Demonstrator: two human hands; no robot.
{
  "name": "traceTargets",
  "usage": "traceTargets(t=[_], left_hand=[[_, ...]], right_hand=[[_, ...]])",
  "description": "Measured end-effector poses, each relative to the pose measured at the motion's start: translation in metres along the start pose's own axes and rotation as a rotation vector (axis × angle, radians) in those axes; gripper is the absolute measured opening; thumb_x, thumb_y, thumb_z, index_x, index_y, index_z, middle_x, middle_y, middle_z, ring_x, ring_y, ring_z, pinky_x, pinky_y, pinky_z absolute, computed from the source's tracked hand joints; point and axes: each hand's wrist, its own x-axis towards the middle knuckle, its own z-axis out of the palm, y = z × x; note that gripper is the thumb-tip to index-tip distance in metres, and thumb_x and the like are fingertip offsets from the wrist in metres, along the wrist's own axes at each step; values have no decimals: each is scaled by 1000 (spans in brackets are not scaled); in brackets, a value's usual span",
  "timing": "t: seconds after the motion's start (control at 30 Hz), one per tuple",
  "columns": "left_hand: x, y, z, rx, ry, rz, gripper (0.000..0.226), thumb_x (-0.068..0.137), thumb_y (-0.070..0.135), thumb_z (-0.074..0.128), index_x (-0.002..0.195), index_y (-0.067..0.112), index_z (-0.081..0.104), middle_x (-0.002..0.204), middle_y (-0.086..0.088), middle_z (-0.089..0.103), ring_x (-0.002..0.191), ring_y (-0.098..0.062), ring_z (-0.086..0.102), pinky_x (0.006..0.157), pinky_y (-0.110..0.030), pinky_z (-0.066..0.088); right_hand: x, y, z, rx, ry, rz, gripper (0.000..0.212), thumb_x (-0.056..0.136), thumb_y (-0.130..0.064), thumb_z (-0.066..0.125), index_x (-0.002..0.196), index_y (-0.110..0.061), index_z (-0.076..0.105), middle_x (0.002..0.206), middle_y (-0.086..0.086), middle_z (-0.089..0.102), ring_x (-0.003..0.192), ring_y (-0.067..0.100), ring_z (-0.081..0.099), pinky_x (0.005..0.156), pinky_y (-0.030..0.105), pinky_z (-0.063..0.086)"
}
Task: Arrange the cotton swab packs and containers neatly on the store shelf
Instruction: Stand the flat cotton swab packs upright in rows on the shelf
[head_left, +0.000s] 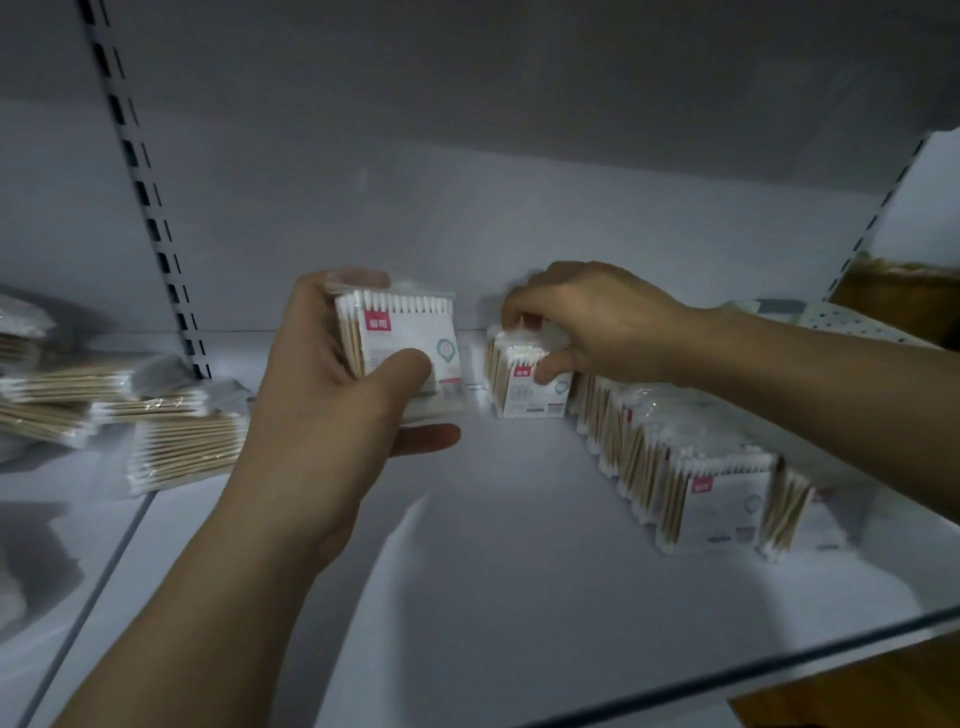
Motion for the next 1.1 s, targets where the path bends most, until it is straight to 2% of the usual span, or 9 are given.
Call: traceTargets(t=[0.07, 0.13, 0.2, 0.4, 0.47, 0.57, 0.63, 0.73, 1.1], left_hand=[[-1, 0, 1, -9, -4, 11, 45, 93, -6, 64, 117, 31, 54, 93, 9, 75, 84, -18, 77, 56, -32, 61], [-2, 1, 3, 3, 11, 37, 45, 90, 0, 70, 120, 30, 54, 96, 8, 75, 86, -17, 77, 58, -32, 61], [-3, 3, 4, 49, 22, 67, 50, 85, 4, 76, 121, 28, 52, 99, 8, 75, 88, -15, 77, 59, -32, 62], [-7, 4, 12, 335, -11, 146, 64, 64, 16, 91, 109, 35, 51, 89, 32, 67, 79, 1, 71, 53, -25, 61], [-7, 2, 11, 416, -1, 141, 66, 55, 30, 94, 104, 39, 51, 93, 33, 66, 79, 1, 70, 56, -30, 62], [-8, 0, 11, 542, 30, 116, 66, 53, 53, 87, 107, 44, 50, 97, 20, 65, 82, -8, 69, 69, -44, 63], [-7, -3, 9, 578, 64, 123, 55, 74, 42, 85, 113, 46, 47, 101, 23, 59, 85, -17, 69, 75, -48, 62], [-4, -8, 2, 599, 80, 144, 45, 92, 16, 71, 116, 46, 47, 101, 21, 59, 84, -20, 70, 77, -52, 62], [-9, -4, 5, 667, -9, 127, 53, 95, 5, 63, 119, 49, 45, 103, 22, 60, 78, -14, 70, 79, -51, 60]], right_hand=[[-4, -5, -8, 166, 99, 53, 41, 86, -46, 74, 119, -28, 58, 104, -10, 62, 93, 11, 56, 77, 32, 48], [-8, -20, -20, 548, 184, 150, 30, 92, -50, 64, 114, -31, 58, 100, -8, 69, 90, 10, 65, 78, 31, 55], [-12, -36, -31, 917, 132, 202, 28, 96, -45, 62, 116, -26, 57, 98, 1, 76, 89, 17, 72, 80, 37, 59], [-18, -48, -44, 1079, 29, 116, 45, 88, -14, 76, 127, -19, 56, 98, 11, 77, 92, 27, 74, 86, 49, 60], [-18, -44, -48, 1054, 6, 77, 42, 86, -8, 77, 124, -15, 59, 99, 12, 76, 90, 27, 74, 81, 44, 62], [-21, -30, -54, 939, 13, 59, 28, 85, -10, 78, 109, -16, 63, 99, 10, 74, 85, 20, 74, 68, 28, 60], [-23, -18, -52, 828, 15, 98, 25, 83, -13, 80, 100, -20, 62, 102, 7, 69, 84, 17, 72, 66, 22, 55], [-24, -4, -38, 497, 48, 143, 27, 79, -25, 85, 90, -25, 60, 95, -4, 65, 83, 15, 66, 75, 30, 56], [-19, -12, -4, 184, 3, 158, 26, 78, -40, 83, 88, -26, 63, 86, -10, 63, 86, 13, 54, 77, 37, 48]])
